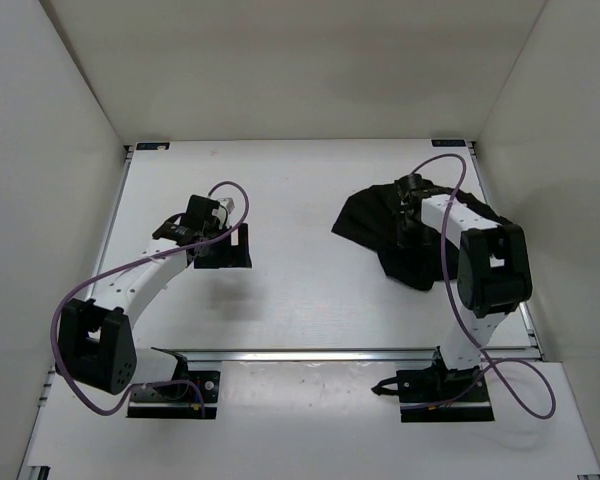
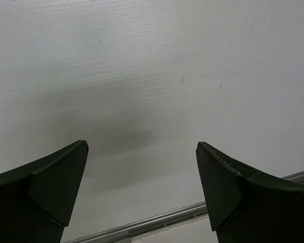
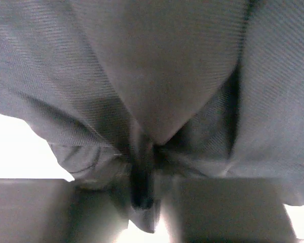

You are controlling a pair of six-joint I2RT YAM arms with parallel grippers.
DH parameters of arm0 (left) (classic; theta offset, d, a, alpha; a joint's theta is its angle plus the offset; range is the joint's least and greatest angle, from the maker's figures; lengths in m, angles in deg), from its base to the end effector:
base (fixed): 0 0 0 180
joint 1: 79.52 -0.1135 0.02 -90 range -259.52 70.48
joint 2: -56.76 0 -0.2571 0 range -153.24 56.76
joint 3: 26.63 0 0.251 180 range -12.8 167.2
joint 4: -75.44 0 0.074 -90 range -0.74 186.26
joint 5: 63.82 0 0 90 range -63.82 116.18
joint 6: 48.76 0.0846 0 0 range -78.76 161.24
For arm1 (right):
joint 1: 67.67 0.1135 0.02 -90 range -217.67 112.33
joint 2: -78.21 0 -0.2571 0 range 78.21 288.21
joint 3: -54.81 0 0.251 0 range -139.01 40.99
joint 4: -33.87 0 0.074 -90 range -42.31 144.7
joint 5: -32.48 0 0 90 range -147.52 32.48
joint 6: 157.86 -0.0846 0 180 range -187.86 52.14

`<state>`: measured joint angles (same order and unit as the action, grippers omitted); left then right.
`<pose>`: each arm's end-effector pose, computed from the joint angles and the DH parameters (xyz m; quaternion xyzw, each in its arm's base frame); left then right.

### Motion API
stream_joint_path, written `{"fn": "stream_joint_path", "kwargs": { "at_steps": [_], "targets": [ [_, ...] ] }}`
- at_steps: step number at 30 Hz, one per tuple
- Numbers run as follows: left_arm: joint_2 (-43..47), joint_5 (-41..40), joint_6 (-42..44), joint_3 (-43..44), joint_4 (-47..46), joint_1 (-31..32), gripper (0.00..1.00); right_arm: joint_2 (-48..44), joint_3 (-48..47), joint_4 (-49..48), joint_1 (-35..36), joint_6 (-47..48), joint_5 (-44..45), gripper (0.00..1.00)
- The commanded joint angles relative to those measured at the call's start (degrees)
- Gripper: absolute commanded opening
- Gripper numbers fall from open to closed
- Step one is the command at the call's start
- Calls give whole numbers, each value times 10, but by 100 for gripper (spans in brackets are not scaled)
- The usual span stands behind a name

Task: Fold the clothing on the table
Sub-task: Grab the skirt from the pile, then move the skirt to the center of the board

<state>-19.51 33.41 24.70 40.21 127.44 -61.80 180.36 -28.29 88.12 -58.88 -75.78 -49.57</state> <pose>0.2655 -0.0960 0.1834 0.0255 0.9669 -0.1309 0.2173 0.3543 0.0429 0.1318 0.0026 0.9871 -0.0468 0.1533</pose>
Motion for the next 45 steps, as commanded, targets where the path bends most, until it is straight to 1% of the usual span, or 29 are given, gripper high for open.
{"fn": "stream_joint_path", "kwargs": {
  "at_steps": [1, 4, 6, 7, 8, 9, 10, 11, 12, 13, 14, 15, 16, 17, 19, 20, 21, 22, 23, 24, 26, 27, 29, 31, 32, 34, 37, 42, 45],
  "targets": [
    [8, 19, 8, 2, 1, -3, 99, 9, -38, 2, -12, 5, 12, 0],
    [10, 24, 10, 4, 0, -4, 99, 11, -80, -6, -5, 6, -33, 0],
    [10, 24, 6, 2, -5, -7, 99, 34, -158, -7, 10, -8, -75, 0],
    [9, 31, 3, 6, -10, -8, 99, 66, -195, 8, 29, -15, -116, 0],
    [7, 34, -2, 7, -13, -5, 99, 86, -280, 23, 43, -32, -155, 0],
    [5, 40, -4, 9, -13, -4, 99, 133, -392, 59, 68, -38, -185, 0],
    [2, 45, -5, 13, -13, -1, 99, 188, -461, 110, 82, -46, -195, 0],
    [-2, 47, -6, 21, -11, 1, 99, 251, -717, 169, 110, -42, -197, 1],
    [-1, 53, -4, 24, -11, 0, 99, 279, -814, 195, 138, -46, -197, 0],
    [-2, 57, -4, 26, -13, -11, 98, 298, -909, 225, 146, -53, -194, 0],
    [7, 67, -6, 28, -13, -17, 98, 253, -847, 133, 150, -61, -221, 0],
    [11, 72, -10, 28, -15, -29, 99, 156, -707, 34, 145, -84, -250, 0],
    [25, 80, -9, 29, -17, -43, 98, 66, -575, -15, 133, -104, -257, 0],
    [31, 83, -13, 30, -17, -52, 98, 22, -520, -88, 127, -107, -255, 0],
    [66, 74, -15, 31, -21, -57, 99, -91, -370, -136, 94, -126, -243, 0],
    [74, 57, -17, 31, -21, -57, 99, -117, -336, -152, 63, -129, -245, 1],
    [95, 47, -16, 23, -26, -50, 99, -152, -274, -158, 24, -133, -260, 0],
    [103, 45, -22, 21, -32, -49, 99, -172, -209, -163, 5, -136, -281, 0],
    [110, 49, -26, 14, -36, -51, 99, -192, -176, -158, -26, -137, -289, 0],
    [115, 59, -31, 15, -40, -53, 99, -200, -107, -170, -46, -125, -299, 0],
    [113, 64, -35, 8, -45, -43, 99, -212, 34, -192, -55, -119, -298, 0],
    [111, 61, -39, 8, -46, -41, 99, -209, 61, -208, -57, -118, -300, 0],
    [107, 64, -42, 5, -50, -24, 99, -198, 158, -234, -54, -127, -321, 0],
    [105, 67, -46, -3, -50, -20, 99, -187, 202, -255, -36, -132, -319, 0],
    [104, 68, -48, -8, -52, -17, 99, -176, 211, -268, -33, -133, -317, 0],
    [104, 69, -51, -16, -54, -13, 99, -160, 212, -257, -21, -129, -321, 0],
    [106, 71, -60, -26, -57, -6, 99, -140, 186, -238, -1, -121, -321, 0],
    [109, 70, -73, -22, -66, 10, 99, -138, 130, -233, 41, -121, -303, 0],
    [115, 78, -82, -21, -78, 18, 98, -131, 100, -226, 41, -126, -320, 0]
  ]
}}
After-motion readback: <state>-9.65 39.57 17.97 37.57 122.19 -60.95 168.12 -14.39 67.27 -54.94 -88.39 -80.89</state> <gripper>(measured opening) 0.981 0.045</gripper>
